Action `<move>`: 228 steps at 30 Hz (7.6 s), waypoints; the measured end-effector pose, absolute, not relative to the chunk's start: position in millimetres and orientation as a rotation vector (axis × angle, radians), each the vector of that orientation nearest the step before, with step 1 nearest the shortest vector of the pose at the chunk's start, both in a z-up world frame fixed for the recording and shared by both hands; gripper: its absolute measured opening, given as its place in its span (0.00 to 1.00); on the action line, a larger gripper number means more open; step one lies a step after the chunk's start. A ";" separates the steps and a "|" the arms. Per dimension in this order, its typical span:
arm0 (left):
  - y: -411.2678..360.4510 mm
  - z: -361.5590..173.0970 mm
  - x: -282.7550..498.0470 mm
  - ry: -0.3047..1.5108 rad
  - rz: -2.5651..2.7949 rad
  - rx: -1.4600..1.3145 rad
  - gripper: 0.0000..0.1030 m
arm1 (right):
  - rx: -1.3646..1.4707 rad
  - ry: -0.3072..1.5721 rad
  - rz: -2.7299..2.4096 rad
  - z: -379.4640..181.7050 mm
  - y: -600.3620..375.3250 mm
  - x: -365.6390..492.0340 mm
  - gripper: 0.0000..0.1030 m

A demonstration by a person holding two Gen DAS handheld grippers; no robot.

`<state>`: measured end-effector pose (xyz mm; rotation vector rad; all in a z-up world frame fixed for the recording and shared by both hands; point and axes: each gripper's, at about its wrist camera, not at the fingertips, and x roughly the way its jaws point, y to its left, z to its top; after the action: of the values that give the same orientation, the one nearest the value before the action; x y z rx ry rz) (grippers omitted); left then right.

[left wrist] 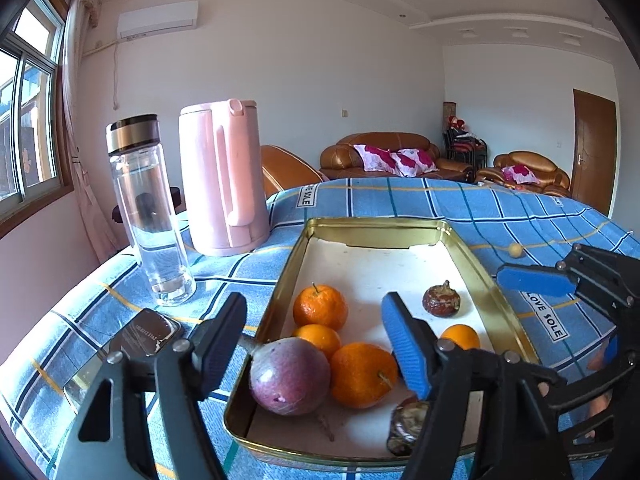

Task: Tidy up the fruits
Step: 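Open the left gripper to release the onion while the right gripper releases the passion fruit, then grasp a tan round fruit with the left gripper while the right gripper grasps another, then lift both tan round fruits and carry them over the gold tray, then lower the tan fruits into the tray with both grippers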

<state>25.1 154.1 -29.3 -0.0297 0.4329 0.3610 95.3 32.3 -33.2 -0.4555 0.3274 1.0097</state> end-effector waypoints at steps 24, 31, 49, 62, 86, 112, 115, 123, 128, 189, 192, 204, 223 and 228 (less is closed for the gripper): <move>-17.3 -1.6 126.0 0.510 0.003 0.062 0.95 | -0.230 0.669 0.477 -36.6 -189.5 244.1 0.62; -29.6 -11.7 174.9 0.601 0.050 0.052 0.95 | -0.239 0.811 0.490 -61.8 -189.9 273.2 0.40; -44.0 -59.1 273.6 0.783 0.126 0.028 0.87 | -0.164 0.765 0.497 -56.0 -209.3 287.9 0.18; -42.5 -68.5 290.6 0.809 0.123 0.026 0.87 | -0.207 0.876 0.596 -71.8 -195.4 285.5 0.37; -67.7 -82.6 313.8 0.890 -0.001 0.058 0.26 | -0.123 0.718 0.540 -52.4 -215.5 277.9 0.31; -39.3 -49.5 162.3 0.659 -0.118 0.036 0.26 | -0.128 0.533 0.576 -32.9 -173.9 207.7 0.31; -35.9 -44.6 151.7 0.614 -0.110 0.039 0.26 | -0.132 0.515 0.573 -32.0 -168.5 201.1 0.31; -29.9 -35.8 132.1 0.525 -0.091 0.050 0.26 | -0.142 0.471 0.558 -29.1 -163.7 186.9 0.31; -26.4 -31.8 122.0 0.481 -0.071 0.052 0.26 | -0.143 0.448 0.554 -27.6 -162.2 181.6 0.31; 56.8 -23.0 64.9 0.349 0.132 -0.016 0.26 | -0.229 0.301 0.737 -21.5 -75.4 129.6 0.31; 60.9 -23.0 63.5 0.348 0.141 -0.020 0.26 | -0.236 0.299 0.748 -21.5 -70.2 127.2 0.31; 78.9 -23.5 56.8 0.347 0.176 -0.035 0.26 | -0.260 0.297 0.792 -22.8 -51.7 120.4 0.31; 105.8 -25.0 48.6 0.349 0.230 -0.049 0.26 | -0.294 0.298 0.858 -23.8 -19.4 111.8 0.31; 113.4 -25.3 45.9 0.348 0.247 -0.053 0.26 | -0.305 0.299 0.871 -24.1 -11.2 109.6 0.31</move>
<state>45.9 113.4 -25.3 -0.0533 0.3484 0.2474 109.6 -11.2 -24.1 -0.3051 0.2986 0.8712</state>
